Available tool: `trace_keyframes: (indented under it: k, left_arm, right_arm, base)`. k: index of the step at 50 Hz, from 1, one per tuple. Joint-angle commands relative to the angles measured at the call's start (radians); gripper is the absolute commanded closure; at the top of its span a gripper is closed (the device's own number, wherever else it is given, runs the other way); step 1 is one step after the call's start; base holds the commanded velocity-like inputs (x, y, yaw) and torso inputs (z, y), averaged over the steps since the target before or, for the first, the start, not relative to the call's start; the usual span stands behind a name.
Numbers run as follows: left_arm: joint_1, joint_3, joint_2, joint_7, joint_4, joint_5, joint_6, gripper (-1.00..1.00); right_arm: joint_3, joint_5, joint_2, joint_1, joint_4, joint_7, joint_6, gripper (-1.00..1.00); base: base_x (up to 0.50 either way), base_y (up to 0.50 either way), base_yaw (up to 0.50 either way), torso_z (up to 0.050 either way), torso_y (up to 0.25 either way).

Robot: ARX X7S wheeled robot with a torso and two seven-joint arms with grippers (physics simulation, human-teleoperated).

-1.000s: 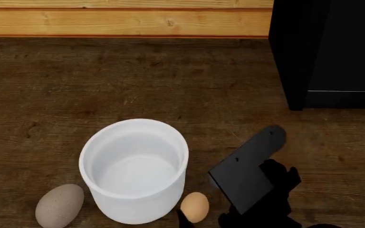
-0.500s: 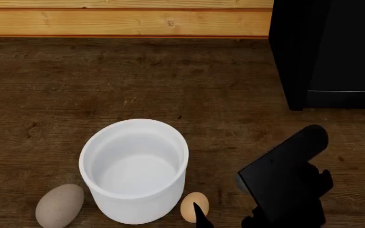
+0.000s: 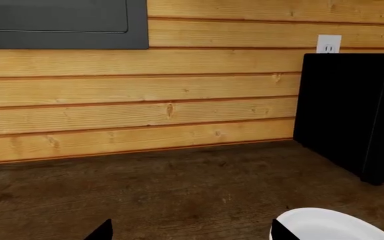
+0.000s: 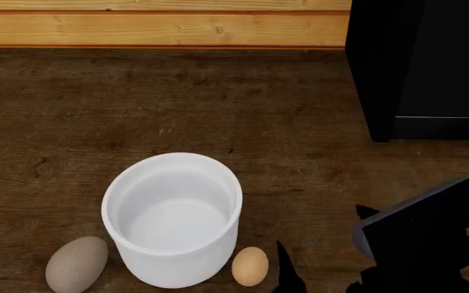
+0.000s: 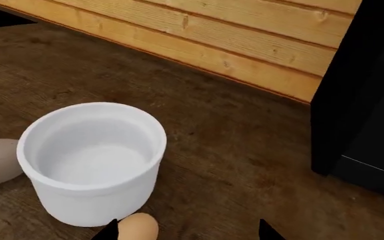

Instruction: Place the eggs and milk next to the bowl.

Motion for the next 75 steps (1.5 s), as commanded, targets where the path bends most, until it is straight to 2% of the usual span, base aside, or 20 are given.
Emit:
trace_keyframes:
  k: [1,22,28,37,57,75]
  left_arm:
    - [-0.005,-0.015,0.017,0.027,-0.008,0.014,-0.001,-1.00]
    - [-0.010,0.007,0.029,0.040,-0.018,0.034,0.008,-1.00]
    - [0.000,-0.005,0.024,0.037,-0.010,0.025,0.010,-1.00]
    - [-0.012,0.010,0.028,0.040,-0.015,0.030,0.010,-1.00]
    - [-0.015,0.026,0.036,0.054,-0.029,0.047,0.019,-1.00]
    - [-0.012,0.033,0.038,0.058,-0.034,0.055,0.024,-1.00]
  right_arm:
    - [0.117,0.009,-0.021,-0.078,-0.061,0.094,-0.057,-1.00]
    - [0.221,-0.068,-0.064,-0.226,-0.176,0.307,-0.124,-1.00]
    - [0.260,-0.124,-0.063,-0.295,-0.182,0.304,-0.146,-1.00]
    - [0.354,-0.083,-0.010,-0.359,-0.189,0.339,-0.153,-1.00]
    - [0.564,-0.086,-0.001,-0.561,-0.185,0.328,-0.189,-1.00]
    - [0.643,-0.097,-0.021,-0.644,-0.191,0.326,-0.202,-1.00]
  base:
    - [0.00,0.00,0.00,0.000,0.000]
    - [0.00,0.00,0.00,0.000,0.000]
    - [0.00,0.00,0.00,0.000,0.000]
    - [0.00,0.00,0.00,0.000,0.000]
    - [0.00,0.00,0.00,0.000,0.000]
    - [0.00,0.00,0.00,0.000,0.000]
